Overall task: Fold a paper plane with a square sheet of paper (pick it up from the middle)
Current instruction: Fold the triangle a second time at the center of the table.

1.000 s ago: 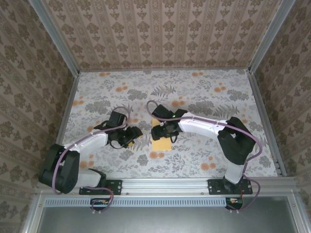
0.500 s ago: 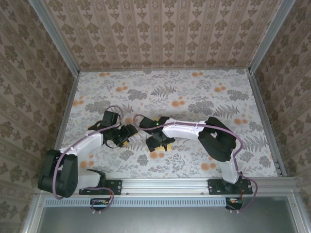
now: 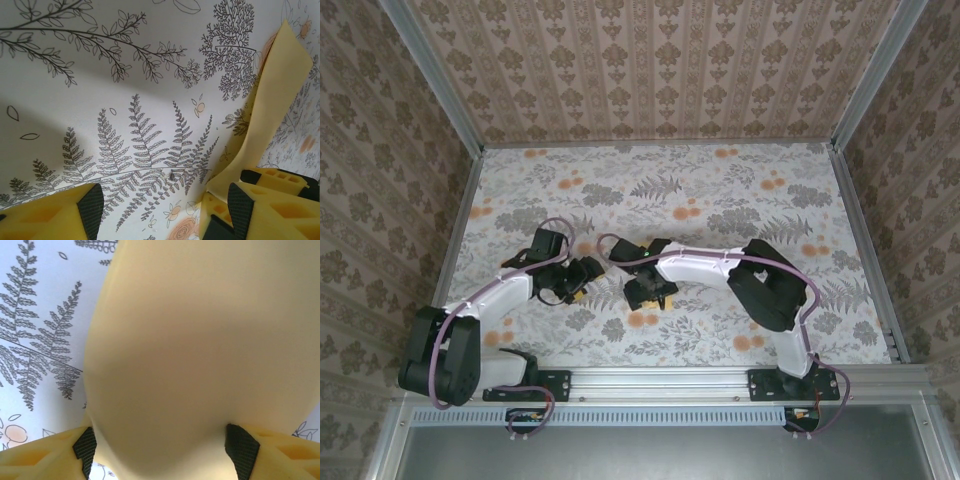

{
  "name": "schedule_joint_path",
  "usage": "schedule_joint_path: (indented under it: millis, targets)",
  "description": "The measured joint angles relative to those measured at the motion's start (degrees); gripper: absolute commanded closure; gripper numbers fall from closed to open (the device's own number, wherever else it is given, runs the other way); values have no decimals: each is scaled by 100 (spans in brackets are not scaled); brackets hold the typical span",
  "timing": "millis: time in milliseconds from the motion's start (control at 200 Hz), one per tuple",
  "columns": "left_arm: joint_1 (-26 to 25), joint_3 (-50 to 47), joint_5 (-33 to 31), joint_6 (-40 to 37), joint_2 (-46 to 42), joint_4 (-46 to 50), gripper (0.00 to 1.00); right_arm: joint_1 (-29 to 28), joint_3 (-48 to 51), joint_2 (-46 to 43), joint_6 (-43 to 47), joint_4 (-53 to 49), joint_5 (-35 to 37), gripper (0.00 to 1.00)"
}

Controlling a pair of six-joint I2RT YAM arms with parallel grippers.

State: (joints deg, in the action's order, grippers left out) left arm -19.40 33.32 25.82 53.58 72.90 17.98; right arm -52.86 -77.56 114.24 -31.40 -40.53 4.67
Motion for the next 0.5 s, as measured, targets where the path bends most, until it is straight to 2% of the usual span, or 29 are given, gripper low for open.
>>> schedule_joint_path:
  millis: [150,500]
  targets:
    - [-9,0,26,-46,70,0,30,166,232,-153,85,203,-181,29]
    - [-153,2,57,-92,216,0,30,498,568,-407,240,616,-990,22]
